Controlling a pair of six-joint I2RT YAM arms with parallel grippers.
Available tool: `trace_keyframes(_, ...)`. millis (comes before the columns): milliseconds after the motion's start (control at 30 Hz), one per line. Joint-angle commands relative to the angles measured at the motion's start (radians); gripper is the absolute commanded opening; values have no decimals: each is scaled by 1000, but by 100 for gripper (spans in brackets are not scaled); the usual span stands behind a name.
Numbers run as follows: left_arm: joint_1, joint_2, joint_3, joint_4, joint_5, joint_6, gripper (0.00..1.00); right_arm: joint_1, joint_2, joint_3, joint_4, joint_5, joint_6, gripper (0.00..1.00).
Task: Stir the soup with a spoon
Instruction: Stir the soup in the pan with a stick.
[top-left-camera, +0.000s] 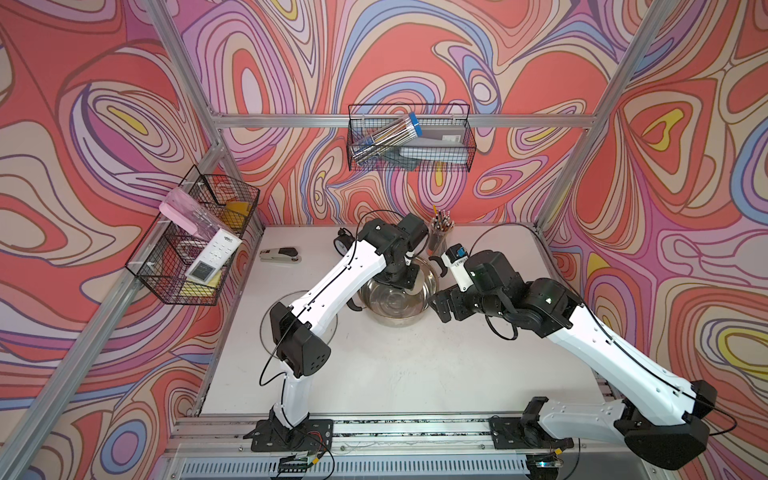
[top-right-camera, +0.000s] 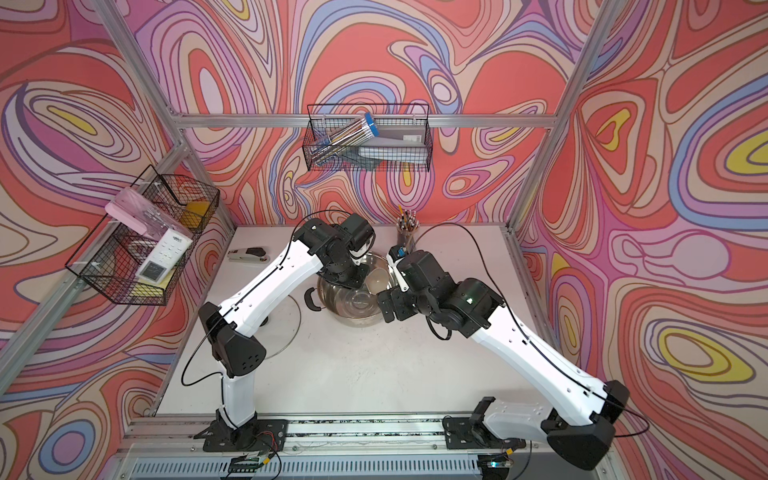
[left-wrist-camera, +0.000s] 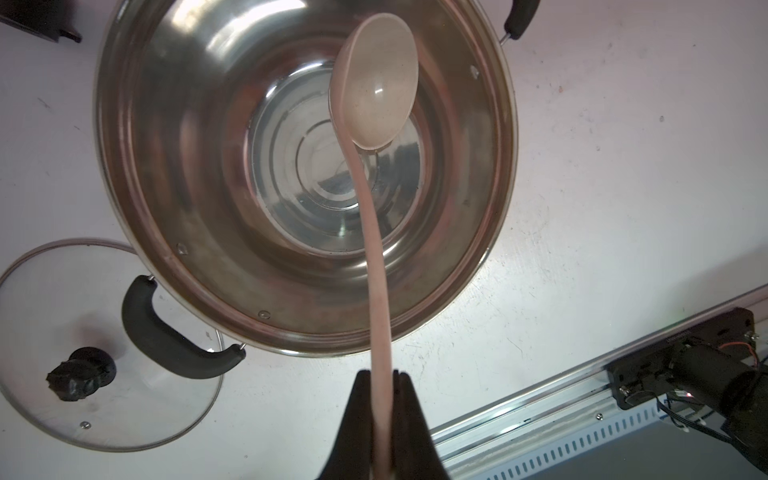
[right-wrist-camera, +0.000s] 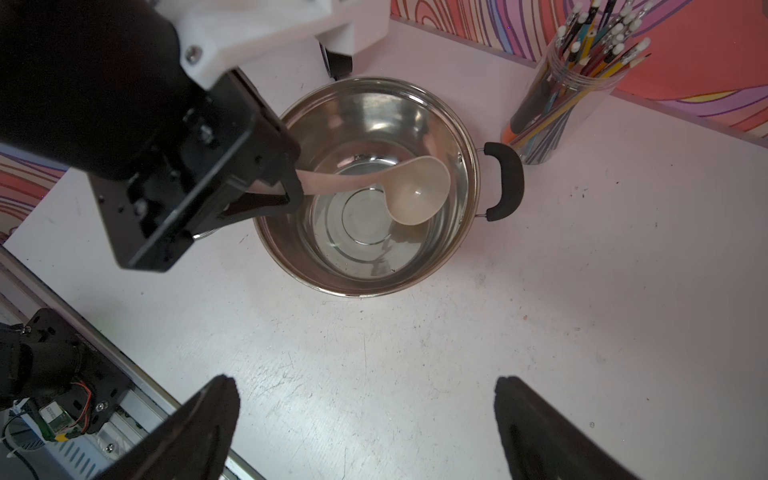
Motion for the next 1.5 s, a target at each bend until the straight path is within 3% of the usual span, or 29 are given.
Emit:
trace_keyframes(0, -7, -62, -59, 12, 55, 15, 0, 3, 8, 10, 6, 3, -8, 98)
trace_keyframes(200, -7, -151, -167, -18, 61, 4, 0, 3, 29, 16, 27, -22, -8, 98)
trace_keyframes(433, -5, -212, -233, -92, -19, -3, 0, 2, 42, 14, 66, -42, -7, 98)
trace_keyframes(967, 56, -131, -80, -125, -216, -12, 0, 3, 62, 19, 81, -24, 9, 98)
trace_keyframes(1200, 56, -71, -9, -71, -191, -17, 0, 3, 35, 21, 45, 4, 14, 98)
trace_keyframes(1467, 35, -14, 51, -15, -81, -22, 0, 3, 3, 10, 25, 28, 27, 98)
